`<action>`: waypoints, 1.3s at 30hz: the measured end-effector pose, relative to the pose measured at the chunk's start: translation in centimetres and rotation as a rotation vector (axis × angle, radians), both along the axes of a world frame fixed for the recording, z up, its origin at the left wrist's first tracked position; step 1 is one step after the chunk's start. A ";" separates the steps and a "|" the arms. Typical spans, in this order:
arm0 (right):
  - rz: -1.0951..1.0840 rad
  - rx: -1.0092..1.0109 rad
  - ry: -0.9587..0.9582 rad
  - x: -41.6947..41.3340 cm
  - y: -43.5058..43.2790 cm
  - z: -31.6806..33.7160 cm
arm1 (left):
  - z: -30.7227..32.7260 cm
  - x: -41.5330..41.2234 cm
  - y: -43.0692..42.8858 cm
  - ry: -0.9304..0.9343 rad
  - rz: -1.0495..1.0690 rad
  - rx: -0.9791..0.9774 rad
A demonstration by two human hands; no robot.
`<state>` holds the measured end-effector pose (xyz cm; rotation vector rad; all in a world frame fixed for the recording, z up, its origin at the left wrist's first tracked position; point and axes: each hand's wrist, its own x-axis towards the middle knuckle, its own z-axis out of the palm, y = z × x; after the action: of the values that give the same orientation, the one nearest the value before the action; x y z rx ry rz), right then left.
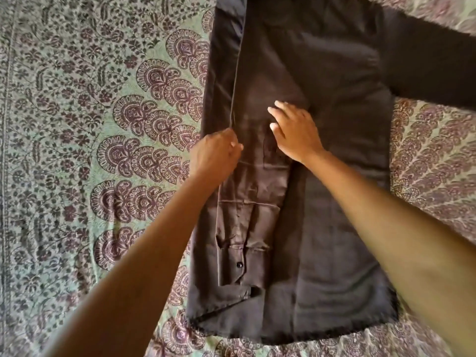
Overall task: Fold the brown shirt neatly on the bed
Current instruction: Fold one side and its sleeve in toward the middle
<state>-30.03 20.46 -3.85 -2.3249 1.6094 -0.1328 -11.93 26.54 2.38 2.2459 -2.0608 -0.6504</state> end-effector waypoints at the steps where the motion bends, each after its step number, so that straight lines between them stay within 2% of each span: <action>1: 0.032 0.061 0.062 -0.4 -0.7 -0.3 | -0.8 -0.7 -1.1 0.033 -0.126 -0.053; 4: 0.112 0.239 0.189 -1.2 -1.6 -1.4 | -5.0 -0.9 -1.5 -0.066 -0.558 -0.109; 7: 0.107 0.278 0.200 -1.3 -1.7 -1.6 | -8.1 0.0 3.8 -0.093 -0.999 -0.078; 11: 0.102 0.292 0.210 -1.1 -1.5 -1.3 | -9.0 3.8 15.2 0.055 -1.537 -0.052; 14: 0.090 0.296 0.210 -1.1 -1.4 -1.5 | -8.3 5.1 18.2 0.191 -1.742 -0.111; 16: 0.085 0.297 0.210 -1.1 -1.6 -1.5 | -7.2 3.9 15.4 0.195 -1.623 -0.159; 19: 0.081 0.297 0.211 -0.9 -1.6 -1.2 | -6.6 1.1 6.9 0.025 -1.110 -0.297; 23: 0.082 0.309 0.207 -0.9 -1.6 -0.9 | -7.7 1.2 -1.7 -0.147 -0.735 -0.150; 25: 0.076 0.295 0.191 -0.9 -1.6 -0.8 | -8.9 1.9 -0.8 -0.160 -0.707 -0.146; 29: 0.011 0.217 0.130 -0.5 -0.7 -0.7 | -8.7 3.9 5.4 -0.123 -0.983 -0.149; 30: -0.034 0.172 0.104 -0.1 -0.1 -0.8 | -8.6 4.6 5.6 -0.092 -0.994 -0.163; 34: -0.209 0.019 0.054 2.3 2.7 -1.6 | -8.2 4.7 -0.9 -0.008 -0.627 -0.248; 39: -0.194 -0.059 0.085 3.0 -2.6 -2.3 | -8.4 2.3 -14.9 -0.125 -0.560 -0.268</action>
<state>-27.02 17.83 -6.20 -2.2401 1.8963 -0.1270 -9.67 11.65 -5.98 1.6057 -2.6706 -0.2197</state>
